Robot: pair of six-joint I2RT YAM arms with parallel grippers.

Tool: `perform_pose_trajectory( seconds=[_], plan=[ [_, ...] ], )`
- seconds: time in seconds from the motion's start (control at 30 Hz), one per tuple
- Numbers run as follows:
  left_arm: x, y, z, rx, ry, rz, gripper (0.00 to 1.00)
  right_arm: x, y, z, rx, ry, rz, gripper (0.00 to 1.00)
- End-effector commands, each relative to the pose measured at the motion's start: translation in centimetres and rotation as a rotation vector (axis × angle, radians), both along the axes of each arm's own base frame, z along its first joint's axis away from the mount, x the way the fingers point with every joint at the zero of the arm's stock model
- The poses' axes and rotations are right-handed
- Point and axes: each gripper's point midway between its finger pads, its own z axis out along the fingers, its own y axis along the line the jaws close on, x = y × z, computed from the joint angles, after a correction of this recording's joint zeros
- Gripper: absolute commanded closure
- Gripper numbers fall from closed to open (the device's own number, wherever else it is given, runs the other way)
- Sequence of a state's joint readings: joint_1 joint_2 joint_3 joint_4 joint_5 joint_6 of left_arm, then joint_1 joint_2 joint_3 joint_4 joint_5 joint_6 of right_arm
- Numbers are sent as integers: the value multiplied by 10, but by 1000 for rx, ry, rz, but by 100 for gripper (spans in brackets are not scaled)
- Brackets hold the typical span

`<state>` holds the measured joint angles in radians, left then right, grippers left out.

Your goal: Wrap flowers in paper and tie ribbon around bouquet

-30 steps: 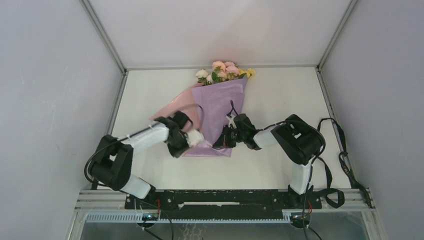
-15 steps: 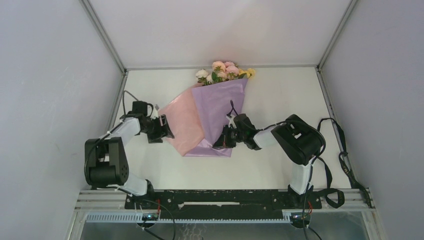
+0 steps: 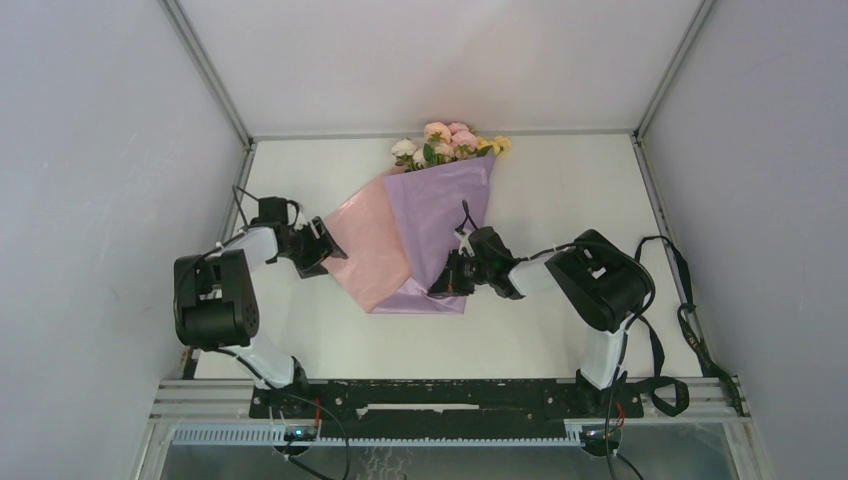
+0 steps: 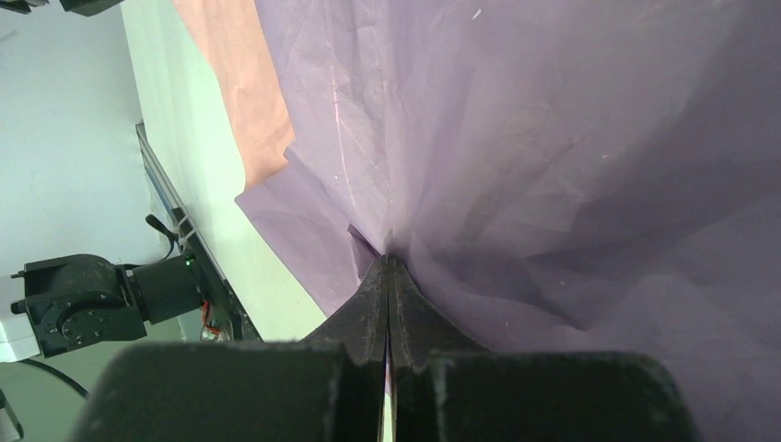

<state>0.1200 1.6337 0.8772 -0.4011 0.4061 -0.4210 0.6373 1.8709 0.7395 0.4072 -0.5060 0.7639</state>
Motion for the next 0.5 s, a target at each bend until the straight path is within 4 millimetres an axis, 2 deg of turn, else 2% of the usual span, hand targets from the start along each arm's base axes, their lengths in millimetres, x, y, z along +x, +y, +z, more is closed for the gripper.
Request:
perform_pose_trajectory(
  seconds=[0.0,0.2,0.3,0.47],
  plan=[
    [-5,-4,-17,-10,62,-13,29,-17,-39,-43,-195,68,-36,100],
    [-16,-42,-19,-174,111,-96,45,-16,-42,-41,-205,61,-35,100],
    [-23,-51,-18,-213,126,-101,47,-16,-43,-39,-210,56,-35,100],
    [-24,-55,2,-236,75,-100,47,-14,-45,-37,-209,51,-38,100]
  ],
)
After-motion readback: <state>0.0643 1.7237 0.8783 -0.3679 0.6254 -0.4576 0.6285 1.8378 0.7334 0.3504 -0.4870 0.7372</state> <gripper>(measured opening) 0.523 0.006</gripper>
